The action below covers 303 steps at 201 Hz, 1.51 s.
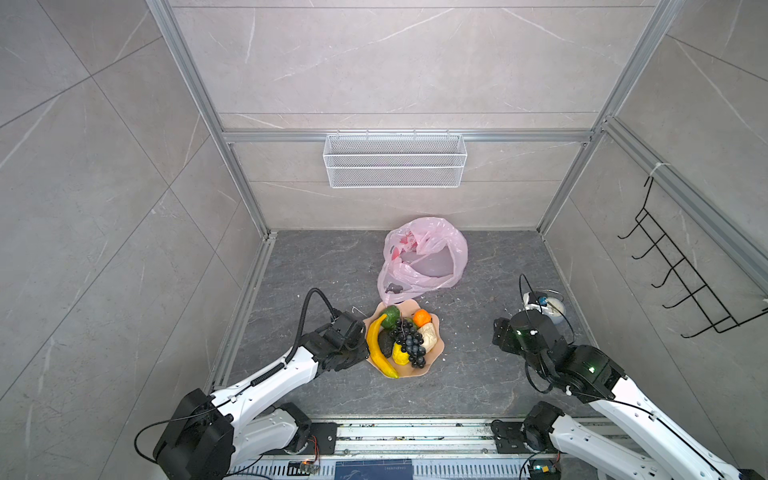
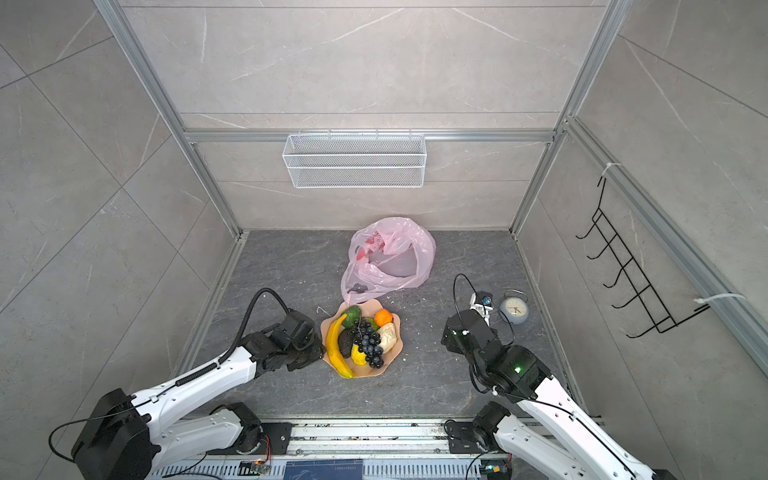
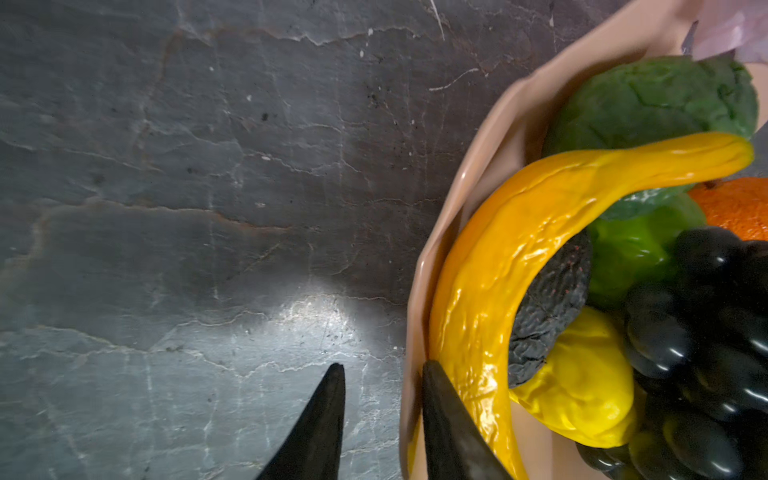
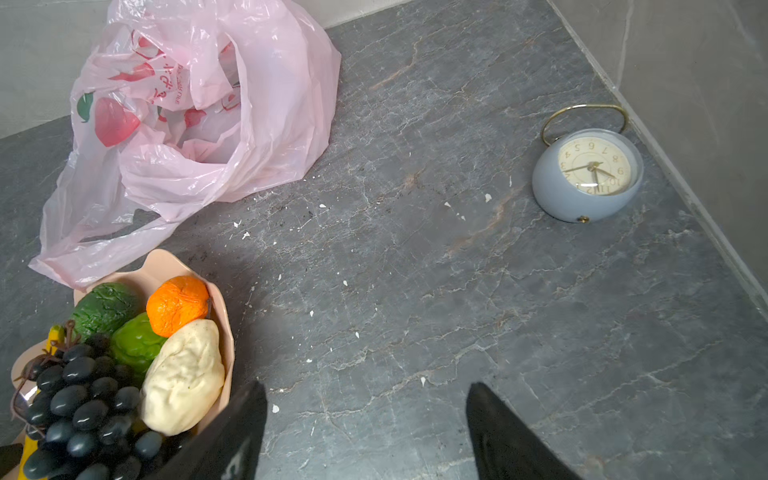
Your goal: Take the fake fruits out of the plastic bag
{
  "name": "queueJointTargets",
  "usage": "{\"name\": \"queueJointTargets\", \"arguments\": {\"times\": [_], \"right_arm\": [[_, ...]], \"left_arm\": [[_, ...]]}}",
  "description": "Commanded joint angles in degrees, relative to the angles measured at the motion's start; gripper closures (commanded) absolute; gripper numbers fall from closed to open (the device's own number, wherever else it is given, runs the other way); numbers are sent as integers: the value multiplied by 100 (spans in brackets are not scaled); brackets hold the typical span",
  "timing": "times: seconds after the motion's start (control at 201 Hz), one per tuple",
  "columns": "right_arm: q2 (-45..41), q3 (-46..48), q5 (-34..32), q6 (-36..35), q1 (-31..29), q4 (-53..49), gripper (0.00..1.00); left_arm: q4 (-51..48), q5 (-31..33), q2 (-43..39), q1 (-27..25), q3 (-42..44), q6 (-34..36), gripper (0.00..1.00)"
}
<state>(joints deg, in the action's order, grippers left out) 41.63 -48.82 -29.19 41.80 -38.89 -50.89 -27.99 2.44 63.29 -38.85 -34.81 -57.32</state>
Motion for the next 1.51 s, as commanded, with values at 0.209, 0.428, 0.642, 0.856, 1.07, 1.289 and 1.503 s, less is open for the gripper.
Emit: {"name": "queueJointTargets", "arguments": {"times": [0.209,0.428,0.642,0.856,1.07,1.289,1.503], "right_arm": [[-110,-338,-523,-196,22,-408,20],[-206,-405,-664,-351,22,-419,18],[-208,-463,-778,-518,20,-316,16],[188,-589,-1753,-849,21,-46,2],[904,-329,-1897,-2208,319,1586,0],[1572,318,-932,-2824,1784,3094,0],[2629,1434,-877,-3481,2265,5378,0]], "left_arm": [[-778,625,-567,171,-378,589,35],[-1138,1252,-836,247,-800,1068,20],[-1175,1973,-915,345,-1210,1530,4],[-642,4145,-857,379,-1322,2148,2],[1202,4793,-66,1167,-875,3488,0],[2692,4272,886,2420,-481,4264,0],[5203,3315,1577,3037,625,5168,0]]}}
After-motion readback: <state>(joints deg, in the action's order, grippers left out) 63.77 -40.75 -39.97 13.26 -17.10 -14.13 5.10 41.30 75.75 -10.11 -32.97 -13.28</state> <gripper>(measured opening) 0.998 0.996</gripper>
